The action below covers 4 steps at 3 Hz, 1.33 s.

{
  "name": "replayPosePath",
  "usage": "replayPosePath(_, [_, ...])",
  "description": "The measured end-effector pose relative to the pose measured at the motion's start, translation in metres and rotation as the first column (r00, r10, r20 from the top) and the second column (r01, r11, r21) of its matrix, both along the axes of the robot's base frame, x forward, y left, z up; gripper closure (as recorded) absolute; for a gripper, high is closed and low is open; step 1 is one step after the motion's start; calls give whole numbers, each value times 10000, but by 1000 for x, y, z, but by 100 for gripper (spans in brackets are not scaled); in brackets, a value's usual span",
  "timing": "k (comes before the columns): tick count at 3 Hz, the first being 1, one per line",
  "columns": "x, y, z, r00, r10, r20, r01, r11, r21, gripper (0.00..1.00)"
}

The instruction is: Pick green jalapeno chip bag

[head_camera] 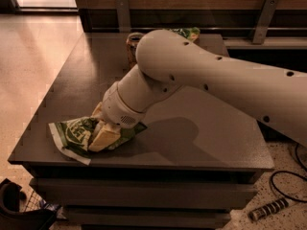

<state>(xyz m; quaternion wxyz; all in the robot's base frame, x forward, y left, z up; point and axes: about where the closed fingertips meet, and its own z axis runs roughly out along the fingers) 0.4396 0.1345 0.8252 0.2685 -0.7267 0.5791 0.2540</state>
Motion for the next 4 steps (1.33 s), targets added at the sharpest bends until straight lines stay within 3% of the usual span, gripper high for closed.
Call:
replayPosePath(1, [4,-13,43,9977,-14,682,19,10000,-73,100])
replayPosePath(2, [4,-31,88,9888,-66,1493,57,10000,63,100])
replayPosePath(3, [-5,-53,134,9679,-99,2510,-76,9976,685,100])
replayPosePath(4, [-11,-65,157,9511,-130,3085,-204,9943,1050,100])
